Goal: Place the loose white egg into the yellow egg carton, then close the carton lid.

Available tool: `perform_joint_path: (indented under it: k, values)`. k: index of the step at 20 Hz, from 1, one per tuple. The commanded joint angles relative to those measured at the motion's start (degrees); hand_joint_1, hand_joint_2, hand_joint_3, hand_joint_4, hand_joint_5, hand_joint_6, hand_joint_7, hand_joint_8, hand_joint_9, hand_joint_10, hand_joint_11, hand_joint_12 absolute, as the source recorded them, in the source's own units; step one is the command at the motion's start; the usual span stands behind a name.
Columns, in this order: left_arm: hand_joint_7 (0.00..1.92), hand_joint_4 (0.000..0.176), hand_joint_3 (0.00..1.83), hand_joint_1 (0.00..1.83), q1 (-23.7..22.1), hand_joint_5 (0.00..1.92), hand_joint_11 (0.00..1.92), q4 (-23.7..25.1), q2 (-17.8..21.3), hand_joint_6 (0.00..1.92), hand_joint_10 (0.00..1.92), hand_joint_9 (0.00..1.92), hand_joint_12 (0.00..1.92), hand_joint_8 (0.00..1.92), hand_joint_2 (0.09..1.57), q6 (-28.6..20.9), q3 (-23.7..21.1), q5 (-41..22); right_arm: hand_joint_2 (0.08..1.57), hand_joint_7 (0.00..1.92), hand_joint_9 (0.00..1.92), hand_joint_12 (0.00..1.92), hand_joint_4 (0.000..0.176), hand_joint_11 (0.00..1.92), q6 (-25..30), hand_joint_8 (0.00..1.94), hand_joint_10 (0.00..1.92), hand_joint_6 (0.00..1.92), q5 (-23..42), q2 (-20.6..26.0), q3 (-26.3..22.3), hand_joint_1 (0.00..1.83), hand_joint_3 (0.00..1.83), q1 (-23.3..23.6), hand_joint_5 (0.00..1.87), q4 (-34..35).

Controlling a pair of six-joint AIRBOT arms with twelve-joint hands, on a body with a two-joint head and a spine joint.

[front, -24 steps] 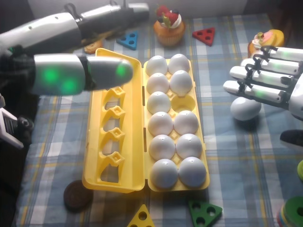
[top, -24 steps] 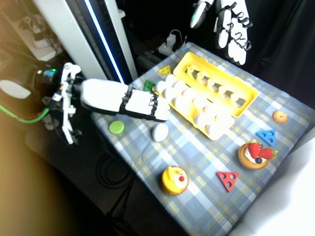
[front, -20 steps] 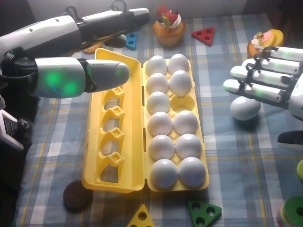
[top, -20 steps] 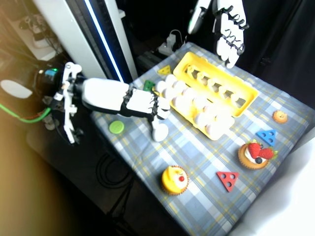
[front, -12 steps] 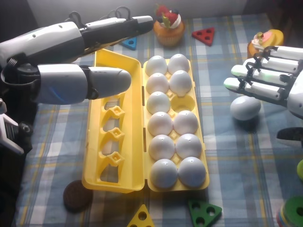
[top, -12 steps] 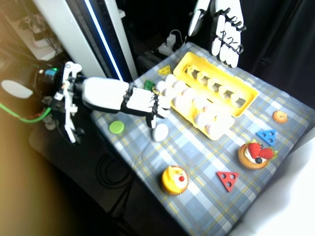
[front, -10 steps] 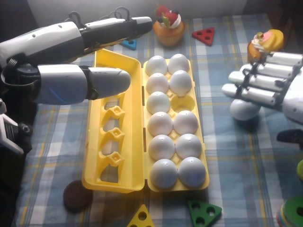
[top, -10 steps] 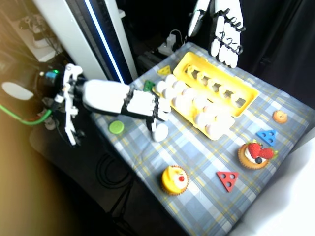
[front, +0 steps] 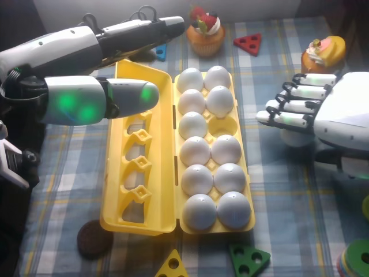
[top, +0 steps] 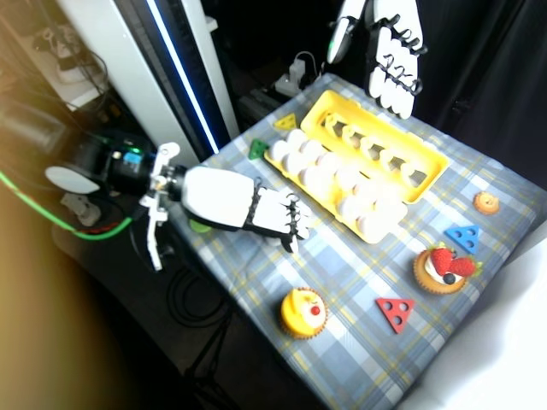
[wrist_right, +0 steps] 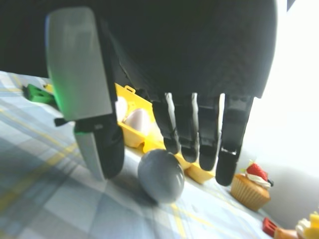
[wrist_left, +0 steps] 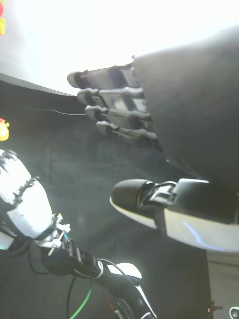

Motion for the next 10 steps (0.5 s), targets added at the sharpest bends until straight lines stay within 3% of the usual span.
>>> perform_joint_path:
  k: [1,2,3,4,5,6,7,8,10]
  values:
    - [0.09,0.008,0.00,0.41,-0.32,0.08,0.00,-1.83,0.00,0.01,0.01,0.03,0.67,0.01,1.38,-0.57,0.12,-6.01,1.32,0.27,0.00,1.16,0.000,0.00,-0.33,0.06,0.67,0.05,4.85,-0.34,0.67,0.87,0.00,1.13,0.11,-0.07]
    - [0.09,0.000,0.00,0.38,-0.30,0.10,0.00,-1.83,0.00,0.01,0.01,0.03,0.73,0.00,1.39,-0.57,0.12,-6.01,1.33,0.34,0.02,1.21,0.000,0.00,-0.38,0.13,0.78,0.06,4.53,-0.67,0.91,0.89,0.00,1.26,0.16,-0.06]
    - [0.07,0.000,0.00,0.38,-0.25,0.10,0.00,-1.83,0.00,0.01,0.01,0.03,0.90,0.02,1.38,-0.57,0.12,-6.01,1.30,0.34,0.05,1.29,0.000,0.00,-0.44,0.39,0.90,0.12,3.87,-1.31,1.48,0.96,0.00,1.52,0.22,-0.06]
    - [0.08,0.000,0.00,0.41,-0.18,0.11,0.00,-1.85,0.00,0.01,0.01,0.03,0.93,0.02,1.38,-0.58,0.12,-6.01,1.31,0.30,0.08,1.47,0.000,0.00,-0.47,0.64,0.99,0.23,3.32,-1.98,2.09,0.97,0.00,1.80,0.24,-0.05]
    - [0.09,0.000,0.00,0.42,-0.16,0.12,0.00,-1.85,0.00,0.01,0.02,0.03,0.80,0.01,1.38,-0.61,0.12,-6.01,1.31,0.31,0.18,1.69,0.000,0.00,-0.47,0.95,1.21,0.53,2.96,-2.41,2.52,0.99,0.00,1.98,0.23,0.01]
    - [0.10,0.000,0.00,0.40,-0.13,0.12,0.00,-1.87,0.00,0.00,0.02,0.04,0.72,0.01,1.38,-0.64,0.15,-6.01,1.31,0.61,0.59,1.86,0.000,0.42,-0.51,1.39,1.61,1.30,2.37,-3.01,3.16,1.25,0.00,2.26,0.39,0.18]
    - [0.14,0.000,0.00,0.41,-0.13,0.14,0.00,-1.89,0.00,0.01,0.04,0.07,0.81,0.01,1.38,-0.68,0.18,-6.01,1.28,0.79,0.88,1.75,0.000,0.82,-0.59,1.46,1.51,1.34,2.08,-3.30,3.54,1.21,0.00,2.44,0.57,0.25]
    - [0.15,0.000,0.00,0.42,-0.13,0.14,0.00,-1.89,0.00,0.00,0.04,0.08,0.92,0.01,1.37,-0.69,0.18,-6.01,1.23,0.80,0.91,1.68,0.000,0.96,-0.77,1.37,1.49,1.18,2.07,-3.32,3.56,1.33,0.00,2.54,0.65,0.26]
    - [0.16,0.000,0.00,0.43,0.00,0.15,0.00,-1.97,0.01,0.01,0.05,0.09,0.88,0.01,1.36,-0.69,0.20,-6.17,1.23,0.76,0.88,1.75,0.000,1.00,-1.41,1.42,1.56,1.16,2.30,-3.22,3.27,1.35,0.00,3.23,0.64,0.27]
